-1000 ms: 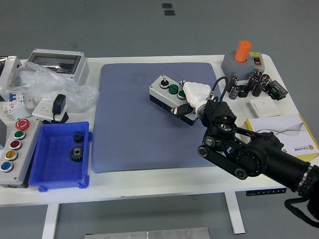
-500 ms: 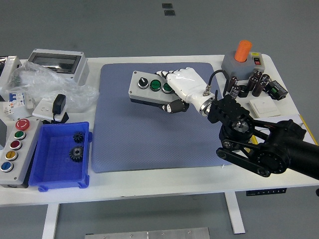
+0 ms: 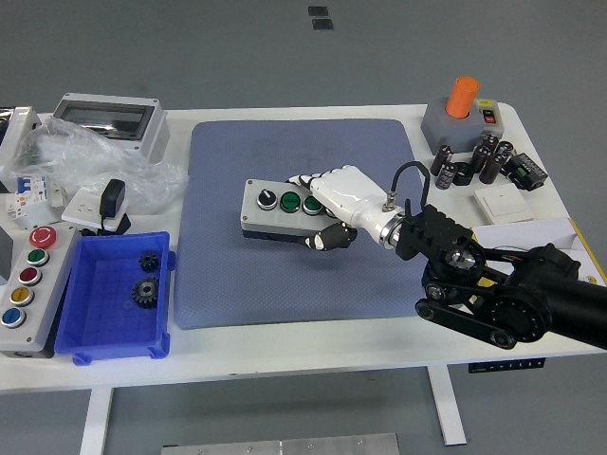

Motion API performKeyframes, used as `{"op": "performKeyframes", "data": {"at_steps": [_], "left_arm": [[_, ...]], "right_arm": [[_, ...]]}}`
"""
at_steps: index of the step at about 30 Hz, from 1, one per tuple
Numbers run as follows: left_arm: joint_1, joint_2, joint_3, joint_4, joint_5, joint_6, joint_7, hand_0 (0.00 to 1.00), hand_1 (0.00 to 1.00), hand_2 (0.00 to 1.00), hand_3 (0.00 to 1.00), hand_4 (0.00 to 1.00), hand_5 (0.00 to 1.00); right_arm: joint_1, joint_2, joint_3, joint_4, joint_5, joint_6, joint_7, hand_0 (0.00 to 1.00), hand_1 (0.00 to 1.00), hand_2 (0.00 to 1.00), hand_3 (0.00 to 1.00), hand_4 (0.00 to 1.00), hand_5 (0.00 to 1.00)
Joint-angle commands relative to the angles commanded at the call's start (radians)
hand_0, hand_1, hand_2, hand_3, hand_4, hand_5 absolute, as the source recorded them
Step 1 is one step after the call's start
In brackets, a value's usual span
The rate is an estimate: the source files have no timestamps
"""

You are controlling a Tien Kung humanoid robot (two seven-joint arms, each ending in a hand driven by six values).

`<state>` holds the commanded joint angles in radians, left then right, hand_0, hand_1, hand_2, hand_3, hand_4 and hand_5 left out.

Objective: Pick up the button,place it on the desk,press the button,press the button

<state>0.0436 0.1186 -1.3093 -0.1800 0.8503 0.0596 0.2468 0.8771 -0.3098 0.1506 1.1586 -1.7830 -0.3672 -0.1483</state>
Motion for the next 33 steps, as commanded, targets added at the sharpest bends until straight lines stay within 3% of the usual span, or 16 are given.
{"op": "performKeyframes", "data": {"at_steps": [11, 12, 17, 18, 23, 24, 29, 30, 33], "left_arm": [[-0.002, 0.001, -0.001, 0.000, 0.005, 0.000, 0.001, 0.609, 0.642, 0.586, 0.616, 0.674, 0.361], [-0.001, 0.001, -0.001, 0.000, 0.005, 0.000, 0.001, 0.609, 0.642, 0.586, 0.616, 0.675, 0.366], [-0.001, 0.003, -0.002, 0.000, 0.006, 0.000, 0.002, 0.609, 0.642, 0.586, 0.616, 0.675, 0.366], [-0.001, 0.003, -0.002, 0.000, 0.006, 0.000, 0.002, 0.609, 0.643, 0.587, 0.617, 0.675, 0.366], [-0.003, 0.004, -0.004, 0.000, 0.010, 0.000, 0.002, 0.609, 0.643, 0.587, 0.617, 0.675, 0.366], [-0.003, 0.005, -0.005, 0.000, 0.011, -0.001, 0.002, 0.609, 0.644, 0.587, 0.617, 0.675, 0.368], [-0.002, 0.006, -0.008, 0.000, 0.015, -0.001, 0.002, 0.609, 0.644, 0.587, 0.617, 0.675, 0.368], [-0.002, 0.006, -0.009, 0.000, 0.016, -0.001, 0.002, 0.608, 0.644, 0.587, 0.617, 0.675, 0.368], [-0.001, 0.007, -0.010, 0.000, 0.017, -0.001, 0.003, 0.608, 0.644, 0.587, 0.617, 0.675, 0.368]], "right_arm": [[-0.008, 0.023, -0.028, -0.060, 0.001, 0.010, -0.001, 0.450, 0.535, 0.423, 0.486, 0.170, 0.002], [-0.008, 0.023, -0.028, -0.061, -0.002, 0.013, -0.002, 0.505, 0.582, 0.570, 0.511, 0.168, 0.002], [-0.008, 0.026, -0.024, -0.065, -0.019, 0.029, -0.010, 0.505, 0.582, 0.570, 0.511, 0.168, 0.002], [-0.008, 0.027, -0.023, -0.066, -0.023, 0.031, -0.011, 0.540, 0.638, 0.659, 0.522, 0.167, 0.002], [-0.004, 0.027, -0.014, -0.071, -0.037, 0.050, -0.014, 0.540, 0.638, 0.659, 0.522, 0.167, 0.002], [-0.004, 0.027, -0.013, -0.073, -0.036, 0.054, -0.013, 0.618, 0.664, 0.725, 0.621, 0.194, 0.002], [-0.001, 0.028, -0.006, -0.081, -0.030, 0.068, -0.007, 0.618, 0.664, 0.725, 0.621, 0.194, 0.002], [-0.001, 0.028, -0.005, -0.081, -0.029, 0.070, -0.007, 0.656, 0.677, 0.780, 0.722, 0.221, 0.002], [-0.001, 0.029, -0.005, -0.083, -0.027, 0.074, -0.006, 0.656, 0.677, 0.780, 0.722, 0.221, 0.002]]}}
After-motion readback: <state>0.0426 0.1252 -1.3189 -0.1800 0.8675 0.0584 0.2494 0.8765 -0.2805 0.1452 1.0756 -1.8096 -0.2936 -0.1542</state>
